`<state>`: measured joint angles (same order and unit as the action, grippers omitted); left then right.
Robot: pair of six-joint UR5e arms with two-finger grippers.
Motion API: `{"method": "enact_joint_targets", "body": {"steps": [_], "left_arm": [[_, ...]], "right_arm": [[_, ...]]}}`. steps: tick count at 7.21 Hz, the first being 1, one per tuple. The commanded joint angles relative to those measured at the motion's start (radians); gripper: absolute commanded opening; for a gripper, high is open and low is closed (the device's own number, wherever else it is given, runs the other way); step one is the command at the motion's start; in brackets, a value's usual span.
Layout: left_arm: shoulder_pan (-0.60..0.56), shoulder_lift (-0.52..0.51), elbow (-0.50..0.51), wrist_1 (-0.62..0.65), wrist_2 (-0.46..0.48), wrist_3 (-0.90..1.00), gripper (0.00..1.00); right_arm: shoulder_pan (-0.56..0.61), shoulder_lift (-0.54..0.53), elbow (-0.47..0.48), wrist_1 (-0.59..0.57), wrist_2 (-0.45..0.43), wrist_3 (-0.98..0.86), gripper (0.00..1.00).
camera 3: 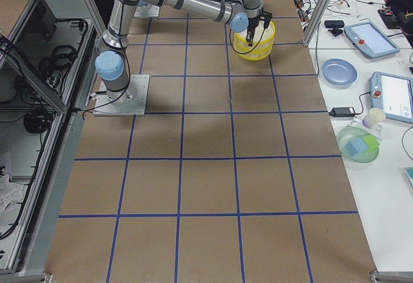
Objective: Stack buns with steamer
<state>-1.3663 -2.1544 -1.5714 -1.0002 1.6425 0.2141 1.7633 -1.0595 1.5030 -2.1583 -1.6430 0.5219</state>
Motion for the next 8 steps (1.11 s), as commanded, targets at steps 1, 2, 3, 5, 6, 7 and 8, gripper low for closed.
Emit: {"method": "enact_joint_targets", "body": {"steps": [1,2,3,5,6,7,8], "left_arm": [[0.001,0.004,0.02,-0.001,-0.001,0.019,0.0],[0.001,0.02,0.034,-0.001,-0.007,0.007,0.0],[0.0,0.036,0.04,-0.001,-0.009,0.004,0.0],[0.0,0.085,0.044,-0.003,-0.056,-0.076,0.0],[-0.011,0.109,0.044,-0.008,-0.061,-0.129,0.0],[-0.023,0.132,0.044,-0.012,-0.085,-0.18,0.0],[-0.031,0.16,0.042,-0.026,-0.124,-0.224,0.0]], "right_arm": [[0.004,0.009,0.002,-0.002,-0.005,0.003,0.0],[0.004,0.01,0.003,-0.002,-0.003,0.004,0.0],[0.004,0.01,0.014,-0.009,-0.004,0.003,0.97],[0.01,0.004,0.035,-0.003,-0.003,0.003,1.0],[0.008,-0.005,0.033,0.003,-0.003,-0.012,1.0],[0.008,-0.052,0.028,0.015,-0.003,-0.04,1.0],[-0.005,-0.104,0.022,0.068,-0.001,-0.104,1.0]]}}
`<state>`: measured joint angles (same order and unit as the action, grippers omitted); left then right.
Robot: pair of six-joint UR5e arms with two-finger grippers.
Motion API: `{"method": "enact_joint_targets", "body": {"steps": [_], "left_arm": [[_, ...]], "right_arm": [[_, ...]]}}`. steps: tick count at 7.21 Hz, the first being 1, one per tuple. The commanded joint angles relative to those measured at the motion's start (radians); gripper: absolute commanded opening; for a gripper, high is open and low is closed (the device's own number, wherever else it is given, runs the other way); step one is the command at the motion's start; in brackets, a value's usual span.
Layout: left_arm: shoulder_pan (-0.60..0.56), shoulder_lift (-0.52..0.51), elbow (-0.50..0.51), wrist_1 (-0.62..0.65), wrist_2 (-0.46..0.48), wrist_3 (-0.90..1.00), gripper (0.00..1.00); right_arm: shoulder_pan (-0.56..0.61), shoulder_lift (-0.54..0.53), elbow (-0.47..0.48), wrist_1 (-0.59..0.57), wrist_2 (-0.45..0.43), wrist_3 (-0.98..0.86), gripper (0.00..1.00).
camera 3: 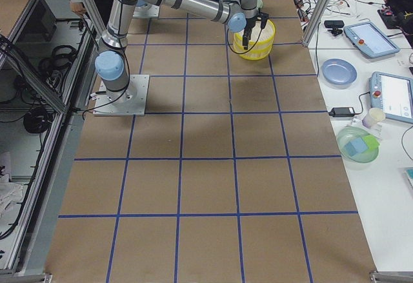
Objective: Stack buns with steamer
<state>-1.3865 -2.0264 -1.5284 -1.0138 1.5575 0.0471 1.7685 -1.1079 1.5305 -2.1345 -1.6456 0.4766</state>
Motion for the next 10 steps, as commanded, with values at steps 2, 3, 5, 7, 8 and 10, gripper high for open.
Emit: {"method": "enact_joint_targets", "body": {"steps": [2,3,5,7,8,10], "left_arm": [[-0.086,0.08,-0.001,-0.014,-0.089,-0.197,0.0],[-0.142,0.095,0.001,-0.011,-0.103,-0.293,0.0],[-0.221,0.103,-0.001,0.03,-0.248,-0.514,0.0],[-0.301,0.075,-0.006,0.06,-0.309,-0.613,0.0],[-0.318,0.062,-0.009,0.07,-0.356,-0.618,0.0],[-0.328,0.019,-0.013,0.151,-0.373,-0.674,0.15]], "right_arm": [[-0.079,-0.227,-0.035,0.274,0.013,-0.23,1.0],[-0.111,-0.327,-0.033,0.365,0.01,-0.382,1.0],[-0.126,-0.516,-0.033,0.535,0.007,-0.483,1.0],[-0.127,-0.55,-0.03,0.602,0.013,-0.556,1.0],[-0.127,-0.546,-0.03,0.599,0.013,-0.579,1.0],[-0.132,-0.518,-0.023,0.576,0.055,-0.636,1.0]]}}
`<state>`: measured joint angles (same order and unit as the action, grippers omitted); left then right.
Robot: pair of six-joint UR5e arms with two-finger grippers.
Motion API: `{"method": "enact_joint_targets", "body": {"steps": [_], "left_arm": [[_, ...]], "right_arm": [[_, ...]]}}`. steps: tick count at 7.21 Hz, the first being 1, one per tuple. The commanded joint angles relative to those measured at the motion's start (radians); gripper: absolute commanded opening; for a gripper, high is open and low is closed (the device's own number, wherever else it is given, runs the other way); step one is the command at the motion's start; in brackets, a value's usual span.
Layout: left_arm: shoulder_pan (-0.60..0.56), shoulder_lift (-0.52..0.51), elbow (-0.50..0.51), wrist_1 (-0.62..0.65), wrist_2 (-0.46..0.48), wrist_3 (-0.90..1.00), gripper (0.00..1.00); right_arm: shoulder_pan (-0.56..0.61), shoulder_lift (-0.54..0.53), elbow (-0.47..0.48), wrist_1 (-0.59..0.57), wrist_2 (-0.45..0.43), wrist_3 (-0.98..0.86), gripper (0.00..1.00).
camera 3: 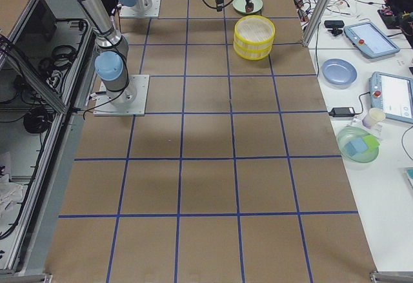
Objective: Stack buns with steamer
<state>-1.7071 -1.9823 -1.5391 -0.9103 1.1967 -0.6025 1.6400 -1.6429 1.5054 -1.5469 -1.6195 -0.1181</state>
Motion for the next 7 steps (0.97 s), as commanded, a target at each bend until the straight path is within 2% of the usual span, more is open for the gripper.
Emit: {"method": "enact_joint_targets", "body": {"steps": [1,2,5,7], "left_arm": [[-0.009,-0.038,-0.003,0.054,-0.012,-0.034,0.77],[-0.009,-0.038,-0.003,0.054,-0.031,-0.057,1.0],[-0.008,-0.036,0.008,0.045,-0.043,-0.072,1.0],[0.001,-0.006,0.031,0.032,-0.025,0.028,1.0]], "right_arm": [[-0.026,0.029,0.002,-0.062,0.055,-0.044,1.0],[-0.057,0.028,0.006,-0.053,0.049,-0.043,1.0],[-0.066,0.025,0.053,-0.001,0.05,-0.041,1.0],[-0.066,0.012,0.052,0.027,0.05,0.048,1.0]]}}
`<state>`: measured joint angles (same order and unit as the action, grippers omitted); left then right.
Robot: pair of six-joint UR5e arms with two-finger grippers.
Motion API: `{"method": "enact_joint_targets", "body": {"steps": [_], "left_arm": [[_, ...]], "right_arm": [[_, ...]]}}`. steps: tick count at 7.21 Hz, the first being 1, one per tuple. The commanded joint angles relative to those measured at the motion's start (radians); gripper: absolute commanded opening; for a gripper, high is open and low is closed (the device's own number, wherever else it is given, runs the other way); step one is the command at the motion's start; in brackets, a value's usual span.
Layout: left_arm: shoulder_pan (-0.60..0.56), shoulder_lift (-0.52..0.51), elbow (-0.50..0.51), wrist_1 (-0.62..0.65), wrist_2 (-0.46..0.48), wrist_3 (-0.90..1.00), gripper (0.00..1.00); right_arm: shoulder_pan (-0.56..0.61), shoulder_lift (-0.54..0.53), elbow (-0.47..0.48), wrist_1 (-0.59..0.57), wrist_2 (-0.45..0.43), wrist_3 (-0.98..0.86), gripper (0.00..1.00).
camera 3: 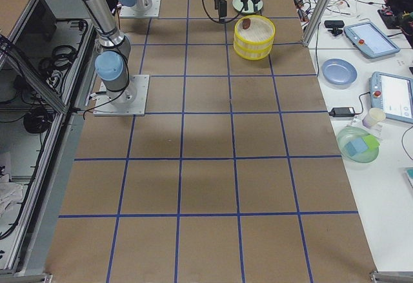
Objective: Stack buns with steamer
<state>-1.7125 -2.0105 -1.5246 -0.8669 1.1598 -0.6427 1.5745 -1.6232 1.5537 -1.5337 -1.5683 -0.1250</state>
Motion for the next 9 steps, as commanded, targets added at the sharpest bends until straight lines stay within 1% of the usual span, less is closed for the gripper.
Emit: {"method": "enact_joint_targets", "body": {"steps": [1,2,3,4,6,7,8,9], "left_arm": [[0.036,0.042,0.053,-0.124,0.123,0.181,1.0],[0.078,0.068,0.085,-0.212,0.205,0.29,1.0],[0.126,0.099,0.09,-0.28,0.265,0.414,1.0],[0.178,0.13,0.09,-0.356,0.375,0.555,1.0],[0.262,0.205,0.089,-0.473,0.391,0.658,1.0],[0.284,0.24,0.086,-0.507,0.402,0.684,1.0],[0.284,0.269,0.081,-0.533,0.482,0.702,1.0],[0.286,0.295,0.08,-0.572,0.494,0.737,1.0]], "right_arm": [[-0.002,-0.006,0.002,0.009,0.001,0.074,1.0],[-0.001,-0.007,0.002,-0.003,-0.001,0.082,1.0],[-0.001,-0.015,0.002,-0.012,-0.001,0.106,1.0],[-0.001,-0.015,0.002,-0.013,-0.001,0.111,1.0],[-0.002,-0.014,0.006,-0.013,-0.003,0.11,1.0],[-0.002,-0.015,0.006,-0.011,-0.003,0.111,1.0],[-0.002,-0.014,0.006,-0.011,-0.003,0.11,1.0],[-0.002,-0.014,0.011,-0.011,0.001,0.11,1.0]]}}
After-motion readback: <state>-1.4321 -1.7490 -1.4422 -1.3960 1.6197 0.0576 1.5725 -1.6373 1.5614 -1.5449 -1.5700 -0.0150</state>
